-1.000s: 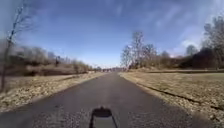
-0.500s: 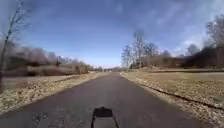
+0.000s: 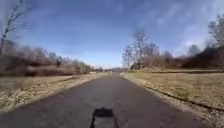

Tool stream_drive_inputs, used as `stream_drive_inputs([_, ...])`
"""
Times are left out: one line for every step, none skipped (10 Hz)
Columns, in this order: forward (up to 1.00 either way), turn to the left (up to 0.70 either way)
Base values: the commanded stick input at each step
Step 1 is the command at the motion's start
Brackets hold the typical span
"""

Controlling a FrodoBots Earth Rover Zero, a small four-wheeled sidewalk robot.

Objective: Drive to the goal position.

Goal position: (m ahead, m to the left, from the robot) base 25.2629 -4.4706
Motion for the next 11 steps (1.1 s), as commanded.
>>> stream_drive_inputs([0.85,0.07])
stream_drive_inputs([0.85,0.08])
stream_drive_inputs([0.85,0.08])
stream_drive_inputs([0.85,0.09])
stream_drive_inputs([0.85,0.09])
stream_drive_inputs([0.85,0.09])
stream_drive_inputs([0.85,0.09])
stream_drive_inputs([0.85,0.08])
stream_drive_inputs([0.85,0.08])
stream_drive_inputs([0.85,0.08])
stream_drive_inputs([0.85,0.07])
